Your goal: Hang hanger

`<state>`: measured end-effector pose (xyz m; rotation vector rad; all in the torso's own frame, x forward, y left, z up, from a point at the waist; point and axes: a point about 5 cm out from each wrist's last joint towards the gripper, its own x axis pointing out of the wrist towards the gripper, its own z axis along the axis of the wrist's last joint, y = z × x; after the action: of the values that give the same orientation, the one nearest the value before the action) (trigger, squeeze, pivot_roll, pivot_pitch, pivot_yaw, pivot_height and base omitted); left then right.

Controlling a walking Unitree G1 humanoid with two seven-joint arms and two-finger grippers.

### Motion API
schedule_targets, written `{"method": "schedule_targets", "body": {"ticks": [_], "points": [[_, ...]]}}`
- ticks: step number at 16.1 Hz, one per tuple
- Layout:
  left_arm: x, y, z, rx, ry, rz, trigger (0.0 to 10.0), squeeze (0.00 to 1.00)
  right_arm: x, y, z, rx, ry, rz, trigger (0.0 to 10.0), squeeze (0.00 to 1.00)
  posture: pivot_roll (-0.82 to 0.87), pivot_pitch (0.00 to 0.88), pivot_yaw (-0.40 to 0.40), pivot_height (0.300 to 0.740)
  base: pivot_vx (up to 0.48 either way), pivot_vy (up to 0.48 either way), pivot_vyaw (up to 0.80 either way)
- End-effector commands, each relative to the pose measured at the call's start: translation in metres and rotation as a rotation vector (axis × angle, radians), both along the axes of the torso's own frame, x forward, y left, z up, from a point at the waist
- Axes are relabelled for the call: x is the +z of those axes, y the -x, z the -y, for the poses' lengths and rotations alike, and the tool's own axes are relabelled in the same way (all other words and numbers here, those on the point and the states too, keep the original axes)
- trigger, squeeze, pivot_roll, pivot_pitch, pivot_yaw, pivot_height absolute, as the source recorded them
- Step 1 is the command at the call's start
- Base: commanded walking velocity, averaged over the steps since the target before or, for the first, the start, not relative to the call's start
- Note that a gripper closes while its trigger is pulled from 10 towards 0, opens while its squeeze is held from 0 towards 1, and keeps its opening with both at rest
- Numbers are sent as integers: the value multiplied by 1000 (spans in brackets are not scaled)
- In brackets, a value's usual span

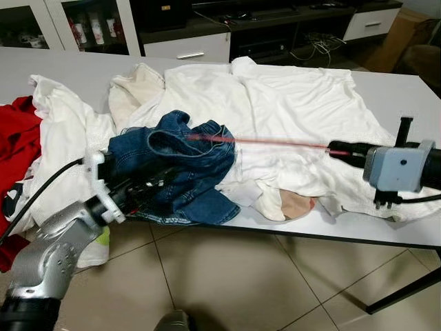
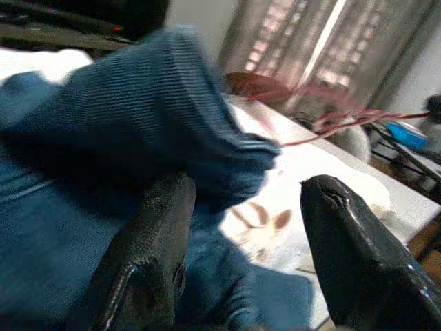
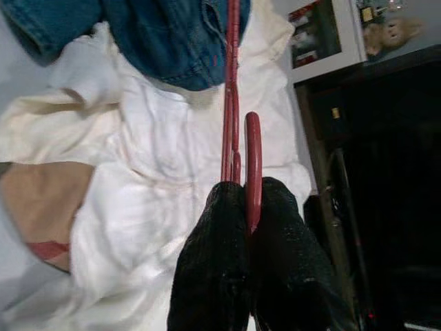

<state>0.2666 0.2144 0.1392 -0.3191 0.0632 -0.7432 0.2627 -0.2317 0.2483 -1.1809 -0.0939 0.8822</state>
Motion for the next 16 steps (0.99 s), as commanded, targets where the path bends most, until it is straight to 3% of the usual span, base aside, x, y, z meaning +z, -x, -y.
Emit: {"method": "schedule_targets", "body": {"ticks": [1,8,12,14,16], "points": [[3,-3,-8,65,10,16,10000,0,8,0,1,0,-15,34,10000,0,146,18,6,740,0,0,0],[22,-6,-1,19,145,31,10000,0,6,6,-13,54,-53,22,10000,0,136,18,8,740,0,0,0],[19,-10,5,27,47,32,10000,0,3,9,-18,69,-40,16,10000,0,136,19,13,740,0,0,0],[22,-12,4,47,46,38,10000,0,4,9,-19,67,-42,19,10000,0,136,19,13,740,0,0,0],[17,-19,-4,134,-37,0,10000,0,9,10,-17,61,-43,30,10000,0,136,19,13,740,0,0,0]]}}
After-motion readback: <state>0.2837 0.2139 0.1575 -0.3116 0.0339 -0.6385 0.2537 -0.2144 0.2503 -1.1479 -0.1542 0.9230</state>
